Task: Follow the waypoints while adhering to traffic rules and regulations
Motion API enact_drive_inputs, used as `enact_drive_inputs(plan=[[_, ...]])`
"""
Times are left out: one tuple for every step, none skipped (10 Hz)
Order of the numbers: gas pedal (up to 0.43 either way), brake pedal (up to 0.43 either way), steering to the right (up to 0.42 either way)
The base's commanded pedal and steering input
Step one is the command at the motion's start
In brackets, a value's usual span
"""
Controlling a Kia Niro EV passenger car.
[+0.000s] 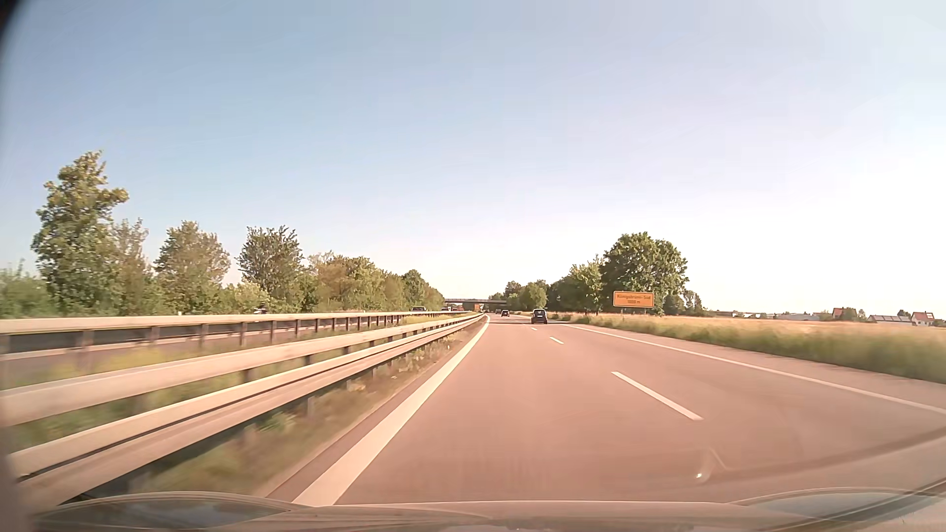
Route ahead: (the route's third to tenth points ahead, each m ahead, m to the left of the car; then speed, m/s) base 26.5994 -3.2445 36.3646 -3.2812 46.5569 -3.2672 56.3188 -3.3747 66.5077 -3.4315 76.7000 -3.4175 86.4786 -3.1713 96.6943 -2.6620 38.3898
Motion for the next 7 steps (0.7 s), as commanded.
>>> enact_drive_inputs(plan=[[0.398,0.012,-0.001],[0.398,0.012,-0.001],[0.398,0.012,-0.001],[0.398,0.012,-0.001],[0.398,0.012,-0.001],[0.398,0.012,-0.001],[0.398,0.012,-0.001]])
